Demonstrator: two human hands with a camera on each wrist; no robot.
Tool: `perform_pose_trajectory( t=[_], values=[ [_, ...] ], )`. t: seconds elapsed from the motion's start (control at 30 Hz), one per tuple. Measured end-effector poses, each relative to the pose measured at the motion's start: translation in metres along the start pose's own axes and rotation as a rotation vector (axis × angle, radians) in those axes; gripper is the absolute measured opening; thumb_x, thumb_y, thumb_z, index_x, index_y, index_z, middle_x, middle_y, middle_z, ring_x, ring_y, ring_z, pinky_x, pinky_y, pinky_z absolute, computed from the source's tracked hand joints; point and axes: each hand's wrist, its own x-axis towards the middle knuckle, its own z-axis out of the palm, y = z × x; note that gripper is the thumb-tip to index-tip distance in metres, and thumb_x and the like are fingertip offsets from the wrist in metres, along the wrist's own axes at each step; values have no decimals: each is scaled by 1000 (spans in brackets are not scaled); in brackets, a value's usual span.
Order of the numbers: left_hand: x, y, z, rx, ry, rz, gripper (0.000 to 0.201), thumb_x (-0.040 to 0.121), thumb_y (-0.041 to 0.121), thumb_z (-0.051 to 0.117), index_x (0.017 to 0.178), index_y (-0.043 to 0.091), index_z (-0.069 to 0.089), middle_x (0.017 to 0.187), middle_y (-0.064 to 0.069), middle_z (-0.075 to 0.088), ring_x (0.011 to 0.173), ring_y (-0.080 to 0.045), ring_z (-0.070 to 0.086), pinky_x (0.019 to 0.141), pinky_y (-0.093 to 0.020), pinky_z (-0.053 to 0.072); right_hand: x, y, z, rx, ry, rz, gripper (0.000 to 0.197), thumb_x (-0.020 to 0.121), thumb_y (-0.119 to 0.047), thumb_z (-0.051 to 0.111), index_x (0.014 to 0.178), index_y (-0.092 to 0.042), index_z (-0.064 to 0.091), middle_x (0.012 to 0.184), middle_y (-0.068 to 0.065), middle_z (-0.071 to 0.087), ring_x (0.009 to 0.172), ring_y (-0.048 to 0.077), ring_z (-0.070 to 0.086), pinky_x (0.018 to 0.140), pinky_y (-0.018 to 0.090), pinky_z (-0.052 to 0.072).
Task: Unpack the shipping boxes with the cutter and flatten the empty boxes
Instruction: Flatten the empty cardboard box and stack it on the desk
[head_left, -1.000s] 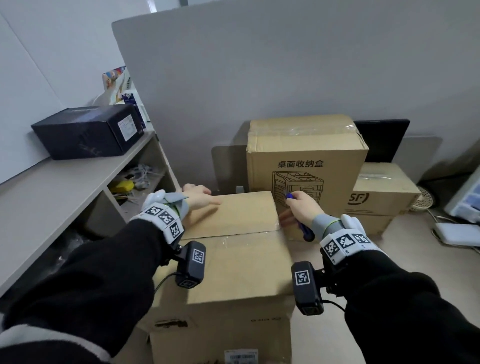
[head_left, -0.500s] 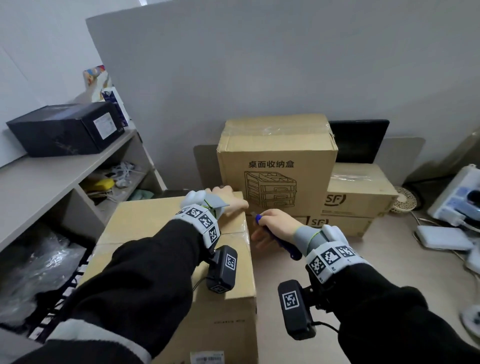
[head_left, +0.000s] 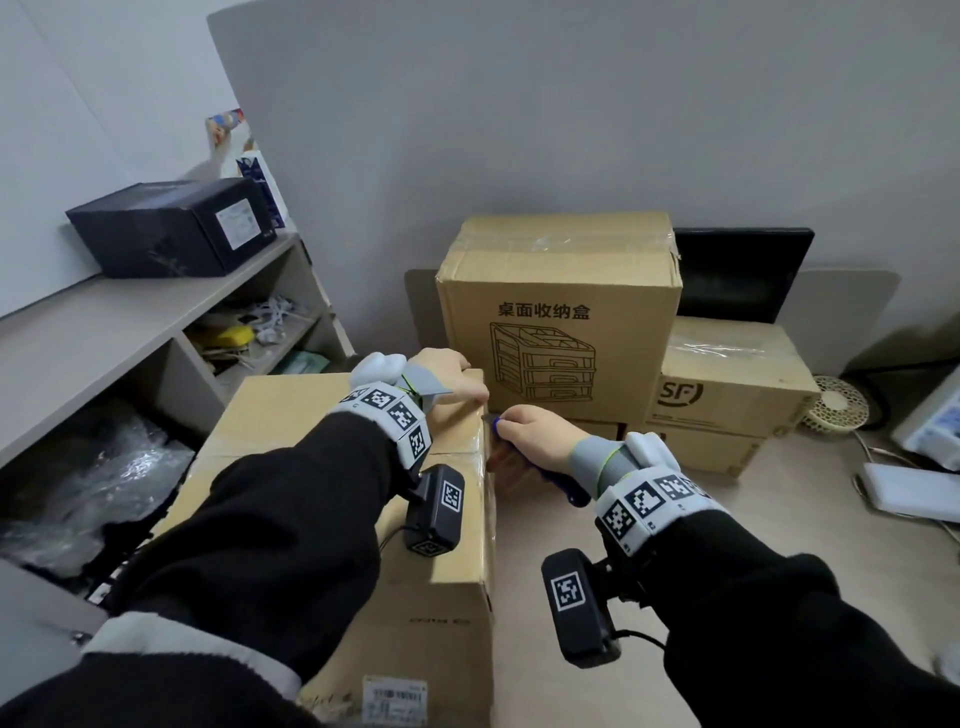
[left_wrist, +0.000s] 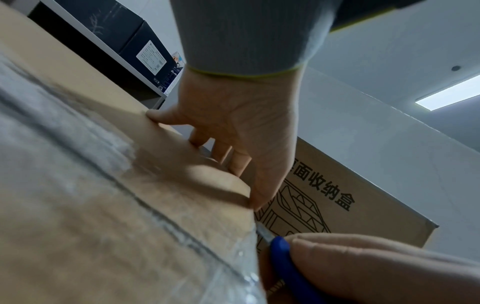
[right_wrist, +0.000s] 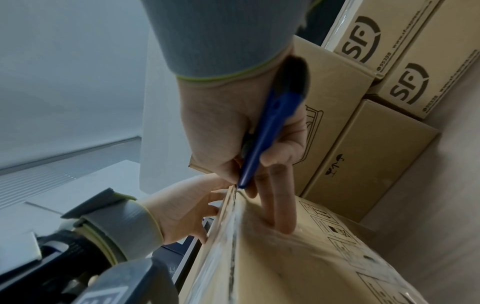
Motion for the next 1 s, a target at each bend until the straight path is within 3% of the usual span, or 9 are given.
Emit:
perform_pose_trajectory(
  t=[0.1,0.23,0.33,0.43,0.57,0.73,0.87,1.0],
  values=[
    [0,-2,-2,51,-42,21,76,84,55,59,147,18,37,150,-1,40,136,-22,38,107,-31,35,2,-1,0,-35,-9,-16,23,100,-15,32,97,-6,53,39,-11,54,25,1,45,29,12,27],
    [1,-4,0,70,-23,43,77,81,56,63,145,19,40,148,-1,43,134,-22,41,106,-33,37,3,-2,-2,-73,-76,-11,25,99,-15,36,100,-4,58,38,-12,54,25,2,44,29,11,28],
    [1,-4,3,48,-3,51,80,82,52,64,149,20,32,152,-1,37,138,-22,36,109,-34,35,4,2,-5,-129,-107,3,31,97,-21,42,104,-2,65,56,-5,62,29,6,42,32,12,31],
    [2,-6,4,6,19,76,84,83,48,65,151,20,25,155,-1,31,141,-22,31,112,-34,32,0,4,-7,-96,-173,13,32,98,-21,43,109,-2,65,66,-6,68,32,5,45,32,11,30],
    [1,-6,3,7,30,99,77,86,47,62,150,20,30,154,0,34,140,-20,33,110,-32,32,-4,2,-10,-124,-210,1,31,99,-18,41,112,0,61,42,-14,58,29,3,36,32,11,28],
    [-1,-5,3,24,49,119,68,87,48,59,146,20,38,148,0,43,135,-21,39,105,-31,36,0,7,-10,-109,-262,24,29,97,-21,45,108,-3,66,63,-7,70,37,8,35,35,13,28],
    [0,-6,3,20,55,109,69,88,46,58,148,21,36,149,-1,42,135,-21,39,105,-31,36,-5,9,-7,-148,-428,43,23,95,-25,49,96,-14,70,83,1,73,45,13,39,37,18,32],
    [1,-4,5,25,51,107,69,89,47,56,149,22,33,150,-1,40,136,-23,38,105,-32,35,-12,12,-9,-156,-486,81,23,93,-25,52,89,-17,72,84,4,73,45,14,40,40,20,32]
  ],
)
